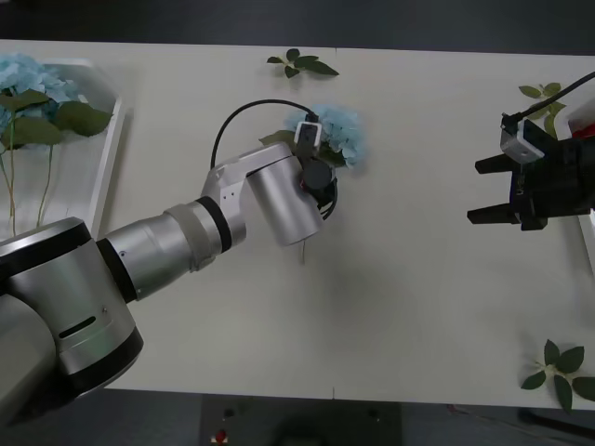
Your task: Put the red flowers into the right box and the blue flowers into the left box
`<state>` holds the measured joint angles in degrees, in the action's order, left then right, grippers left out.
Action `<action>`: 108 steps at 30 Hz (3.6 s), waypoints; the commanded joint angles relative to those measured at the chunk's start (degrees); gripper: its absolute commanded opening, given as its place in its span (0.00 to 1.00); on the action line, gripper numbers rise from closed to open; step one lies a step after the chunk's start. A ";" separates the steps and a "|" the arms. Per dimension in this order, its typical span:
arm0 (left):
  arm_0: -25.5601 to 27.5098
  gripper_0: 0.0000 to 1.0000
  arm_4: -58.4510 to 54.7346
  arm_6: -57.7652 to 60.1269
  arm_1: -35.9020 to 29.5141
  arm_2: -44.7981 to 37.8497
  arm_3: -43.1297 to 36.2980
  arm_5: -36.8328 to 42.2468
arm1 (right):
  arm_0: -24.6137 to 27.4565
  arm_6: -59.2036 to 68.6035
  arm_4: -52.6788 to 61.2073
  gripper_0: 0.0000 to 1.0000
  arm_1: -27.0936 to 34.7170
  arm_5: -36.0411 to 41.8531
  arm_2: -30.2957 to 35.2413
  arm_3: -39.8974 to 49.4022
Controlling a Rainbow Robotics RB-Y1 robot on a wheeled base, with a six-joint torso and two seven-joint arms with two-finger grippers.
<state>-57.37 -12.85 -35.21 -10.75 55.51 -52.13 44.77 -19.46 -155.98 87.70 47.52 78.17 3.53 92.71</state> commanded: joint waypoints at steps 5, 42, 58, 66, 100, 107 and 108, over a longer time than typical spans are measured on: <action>-2.22 0.17 1.52 1.54 0.29 1.53 1.15 -1.97 | -1.02 0.98 0.45 0.83 2.49 -0.12 0.95 0.80; 0.94 0.00 -9.38 -9.88 -9.47 -4.71 -19.59 9.19 | -1.02 0.98 0.45 0.83 2.49 -0.12 0.95 0.80; 10.44 0.00 -27.31 -30.71 -21.86 -32.13 -45.43 35.82 | -1.02 0.98 0.45 0.83 2.49 -0.12 0.95 0.80; 15.80 0.00 -32.06 -42.75 -27.66 -48.04 -52.72 48.83 | -1.02 0.98 0.45 0.83 2.49 -0.12 0.95 0.80; 37.77 0.00 -33.11 -66.66 -37.15 -82.32 -39.63 14.82 | -1.02 0.98 0.45 0.83 2.49 -0.12 0.95 0.80; 37.33 0.00 -32.15 -66.84 -37.33 -78.98 -30.93 3.30 | -1.02 0.98 0.45 0.83 2.49 -0.12 0.95 0.80; 37.33 0.00 -32.15 -66.84 -37.33 -78.63 -30.40 2.51 | -1.02 0.98 0.45 0.83 2.49 -0.12 0.95 0.80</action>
<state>-18.90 -45.27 -100.27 -45.77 -24.59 -83.97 50.33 -19.46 -155.98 87.71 47.54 78.17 3.53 92.61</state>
